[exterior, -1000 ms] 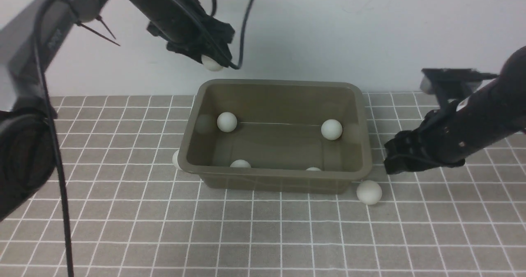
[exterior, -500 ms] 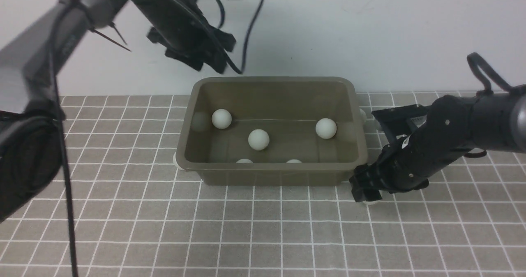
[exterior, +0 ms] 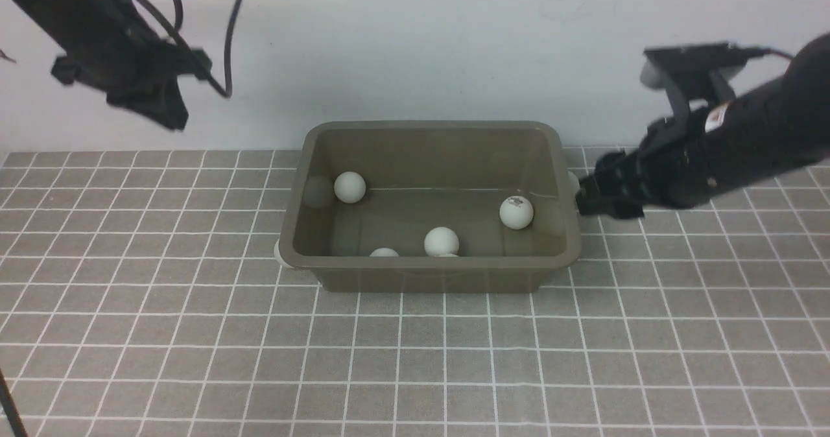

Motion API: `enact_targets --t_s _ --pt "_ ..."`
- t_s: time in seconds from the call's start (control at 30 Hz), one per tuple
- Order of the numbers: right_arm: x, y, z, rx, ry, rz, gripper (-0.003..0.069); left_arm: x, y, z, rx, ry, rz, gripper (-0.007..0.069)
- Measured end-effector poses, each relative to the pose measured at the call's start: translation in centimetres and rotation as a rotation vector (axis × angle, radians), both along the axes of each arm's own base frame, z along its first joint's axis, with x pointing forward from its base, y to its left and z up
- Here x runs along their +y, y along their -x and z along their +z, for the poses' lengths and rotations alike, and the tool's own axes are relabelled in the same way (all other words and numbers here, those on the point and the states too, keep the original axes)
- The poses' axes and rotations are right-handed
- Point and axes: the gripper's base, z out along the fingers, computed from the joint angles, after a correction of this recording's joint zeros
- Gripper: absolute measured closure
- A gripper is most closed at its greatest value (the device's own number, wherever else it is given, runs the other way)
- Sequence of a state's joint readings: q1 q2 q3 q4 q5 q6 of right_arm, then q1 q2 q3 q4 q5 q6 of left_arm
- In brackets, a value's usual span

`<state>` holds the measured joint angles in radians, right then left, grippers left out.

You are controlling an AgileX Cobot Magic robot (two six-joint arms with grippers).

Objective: Put the table tennis balls into the box on the grey coffee tablecloth.
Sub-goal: 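Reach for and grasp a ping pong ball on the table, then release the ping pong ball into the bin and lift the gripper away, then reach for and grasp a ping pong ball on the table beside the basket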

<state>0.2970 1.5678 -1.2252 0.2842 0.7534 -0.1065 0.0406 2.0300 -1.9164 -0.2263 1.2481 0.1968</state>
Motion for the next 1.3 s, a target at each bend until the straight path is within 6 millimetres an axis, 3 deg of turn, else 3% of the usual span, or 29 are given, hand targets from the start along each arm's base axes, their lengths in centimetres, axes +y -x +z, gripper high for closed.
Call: enact_targets --t_s 0.07,0.13,0.23,0.33,0.43,0.5,0.57,0.6,0.7,0.83,1.17,1.3 --pt "0.8 -1.6 1.5 -0.031 -0.021 0.038 0.0294 -0.5 0.4 -2.4 0.075 0.035 -0.032 0.0629" --pt "1.6 -3.4 1.4 -0.024 -0.018 0.087 0.0294 -1.2 0.7 -4.2 0.126 0.084 -0.063 0.0629" --pt "2.7 -5.9 0.3 0.03 -0.015 0.136 0.0286 -2.2 0.8 -5.6 0.157 0.125 -0.097 0.0624" --pt "3.6 -7.8 -1.3 0.129 -0.008 0.169 0.0191 -2.9 0.6 -6.3 0.156 0.133 -0.13 0.0576" --pt "3.9 -8.5 -1.6 0.198 0.01 0.192 0.0077 -3.4 0.5 -6.7 0.157 0.128 -0.159 0.05" --pt "3.9 -8.4 -1.0 0.208 0.018 0.206 0.0041 -3.8 0.4 -7.4 0.17 0.115 -0.182 0.0404" --pt "3.9 -8.4 -0.5 0.204 0.019 0.211 0.0034 -4.1 0.3 -7.8 0.177 0.103 -0.194 0.0347" --pt "3.9 -8.4 0.0 0.194 0.018 0.211 0.0036 -4.5 0.1 -8.6 0.185 0.092 -0.205 0.0271" --pt "3.9 -8.2 0.5 0.182 0.017 0.212 0.0066 -5.1 -0.5 -10.2 0.174 0.073 -0.213 0.0148" --pt "3.7 -8.1 0.9 0.173 0.026 0.213 0.0106 -5.8 -1.1 -11.5 0.157 0.071 -0.21 0.0074" --pt "3.5 -8.2 0.9 0.16 0.063 0.207 0.0121 -6.4 -1.9 -14.0 0.14 0.084 -0.189 0.0078" --pt "3.4 -8.3 0.8 0.16 0.07 0.197 0.0123 -6.6 -1.7 -14.2 0.176 0.077 -0.2 0.0287"
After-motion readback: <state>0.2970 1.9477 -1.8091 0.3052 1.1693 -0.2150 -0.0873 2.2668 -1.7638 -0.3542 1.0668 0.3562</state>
